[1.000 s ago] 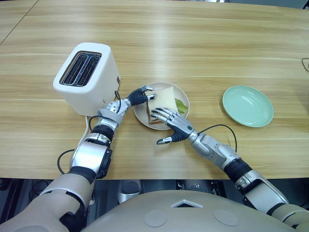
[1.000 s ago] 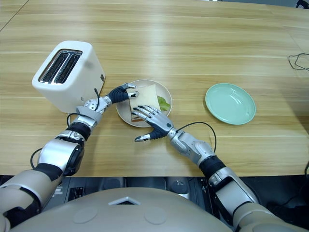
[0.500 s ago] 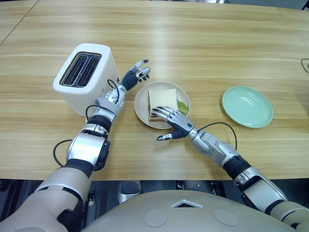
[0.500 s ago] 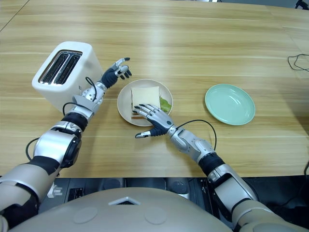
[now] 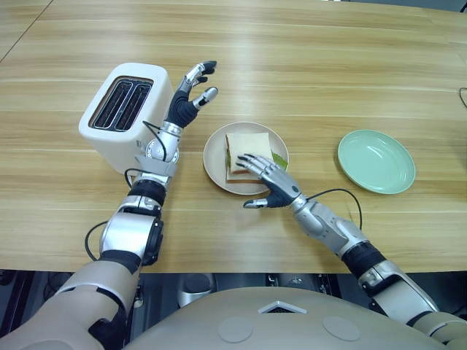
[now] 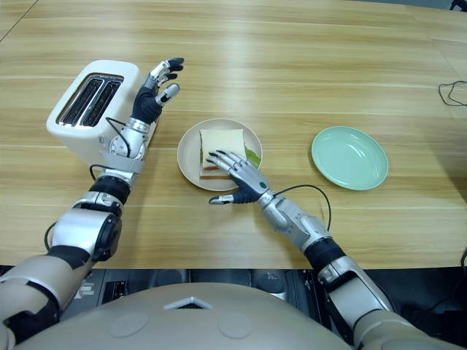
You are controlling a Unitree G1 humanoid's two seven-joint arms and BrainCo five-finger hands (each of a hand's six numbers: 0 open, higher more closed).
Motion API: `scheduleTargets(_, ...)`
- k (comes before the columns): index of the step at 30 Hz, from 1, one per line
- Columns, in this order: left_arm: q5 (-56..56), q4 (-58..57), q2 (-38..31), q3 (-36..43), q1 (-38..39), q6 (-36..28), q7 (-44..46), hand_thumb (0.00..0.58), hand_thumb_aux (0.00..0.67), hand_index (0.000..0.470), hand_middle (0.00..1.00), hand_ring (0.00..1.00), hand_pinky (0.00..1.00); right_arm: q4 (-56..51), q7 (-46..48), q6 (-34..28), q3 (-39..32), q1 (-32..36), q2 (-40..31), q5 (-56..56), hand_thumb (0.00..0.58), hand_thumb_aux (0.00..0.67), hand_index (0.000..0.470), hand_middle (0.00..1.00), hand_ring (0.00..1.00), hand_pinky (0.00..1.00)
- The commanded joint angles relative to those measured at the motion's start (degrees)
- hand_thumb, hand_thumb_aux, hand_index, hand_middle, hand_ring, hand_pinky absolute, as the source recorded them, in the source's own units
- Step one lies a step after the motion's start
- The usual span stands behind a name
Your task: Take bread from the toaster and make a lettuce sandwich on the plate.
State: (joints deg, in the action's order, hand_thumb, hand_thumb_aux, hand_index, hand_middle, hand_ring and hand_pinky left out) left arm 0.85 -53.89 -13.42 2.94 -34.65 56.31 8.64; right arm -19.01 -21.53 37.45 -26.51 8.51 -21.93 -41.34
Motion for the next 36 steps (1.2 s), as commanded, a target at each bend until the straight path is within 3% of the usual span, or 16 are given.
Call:
scheduleTargets(1,-8.3,8.8,0.6,1.3,4.9,2.1,10.0,0.566,0.565,0.388,0.16,0.16,0.16,7.6,2.0,3.8,2.8,-2.1,-0.6,5.5,0.0,0.0,0.0,0.0,0.0,0.0)
scheduleTargets(3,-12.1,13.4,0.6,2.6,8.0,1.4,15.0,0.58,0.657,0.451,0.17,0.17,0.17,10.1,4.0,5.1,3.5,-3.3,-0.7,8.2,0.0,0.0,0.0,0.0,0.0,0.0)
scheduleTargets(5,-15.2,18.0,-0.2,4.4,11.4,1.0,20.3,0.58,0.67,0.46,0.23,0.23,0.23,12.3,6.8,6.2,3.8,-4.4,-0.9,12.0,0.0,0.0,0.0,0.0,0.0,0.0)
scheduleTargets(7,-19.1,22.6,-1.8,7.0,15.2,0.7,26.8,0.58,0.67,0.46,0.41,0.41,0.41,13.7,10.6,7.3,3.2,-5.4,-1.3,16.5,0.0,0.0,0.0,0.0,0.0,0.0)
scheduleTargets(8,-20.9,24.7,-2.7,8.1,17.0,0.1,30.0,0.58,0.67,0.46,0.41,0.41,0.41,14.2,12.9,7.7,2.6,-5.9,-1.7,18.6,0.0,0.0,0.0,0.0,0.0,0.0)
scheduleTargets(10,-23.9,28.7,-5.6,11.5,21.1,-1.3,37.4,0.58,0.67,0.46,0.82,0.82,0.82,14.7,18.4,8.2,0.7,-7.0,-3.0,22.6,0.0,0.0,0.0,0.0,0.0,0.0)
scheduleTargets(11,-24.7,30.5,-7.2,13.4,23.2,-1.9,41.1,0.58,0.67,0.46,1.0,1.0,1.0,14.7,21.2,8.4,-0.6,-7.7,-3.8,24.1,0.148,0.092,0.063,0.0,0.0,0.0)
scheduleTargets(12,-25.2,31.9,-8.7,15.2,25.1,-2.4,44.4,0.58,0.67,0.46,1.0,1.0,1.0,14.6,23.7,8.5,-1.6,-8.2,-4.5,25.1,0.343,0.242,0.166,0.0,0.0,0.0)
scheduleTargets(13,-25.8,33.3,-10.0,16.7,26.6,-2.9,47.3,0.58,0.67,0.46,1.0,1.0,1.0,14.3,26.0,8.3,-2.4,-8.7,-5.1,25.8,0.443,0.344,0.236,0.0,0.0,0.0)
scheduleTargets(15,-26.1,34.7,-12.0,18.7,28.7,-4.5,51.8,0.58,0.67,0.46,1.0,1.0,1.0,13.1,29.6,7.3,-3.3,-9.4,-5.8,25.8,0.46,0.365,0.251,0.04,0.04,0.04)
scheduleTargets(16,-25.4,34.5,-12.7,19.5,29.2,-4.9,53.5,0.58,0.67,0.46,1.0,1.0,1.0,12.4,30.7,6.8,-3.5,-9.6,-5.9,25.4,0.574,0.602,0.413,0.51,0.51,0.51)
scheduleTargets(17,-23.8,33.6,-13.2,20.3,29.7,-5.0,54.8,0.58,0.67,0.46,1.0,1.0,1.0,11.5,32.0,6.3,-3.7,-9.8,-6.1,25.1,0.58,0.67,0.46,0.72,0.72,0.72)
scheduleTargets(18,-21.7,32.4,-13.5,21.0,29.9,-4.7,55.5,0.58,0.67,0.46,1.0,1.0,1.0,10.8,33.3,6.1,-4.1,-10.0,-6.3,24.8,0.58,0.67,0.46,0.72,0.72,0.72)
scheduleTargets(19,-19.6,31.0,-13.7,21.5,30.1,-4.4,56.1,0.58,0.67,0.46,1.0,1.0,1.0,10.3,34.5,5.9,-4.4,-10.3,-6.5,24.6,0.58,0.67,0.46,0.99,0.99,0.99)
scheduleTargets(26,-10.4,22.4,-11.5,20.1,28.6,-2.7,52.7,0.58,0.67,0.46,1.0,1.0,1.0,6.5,38.3,4.9,-3.8,-10.5,-6.5,22.3,0.58,0.67,0.46,1.0,1.0,1.0)
scheduleTargets(36,11.8,4.4,-8.6,16.4,19.0,-0.3,27.8,0.58,0.67,0.46,1.0,1.0,1.0,-5.9,23.4,-1.1,-0.2,-2.6,-1.7,7.4,0.58,0.67,0.46,1.0,1.0,1.0)
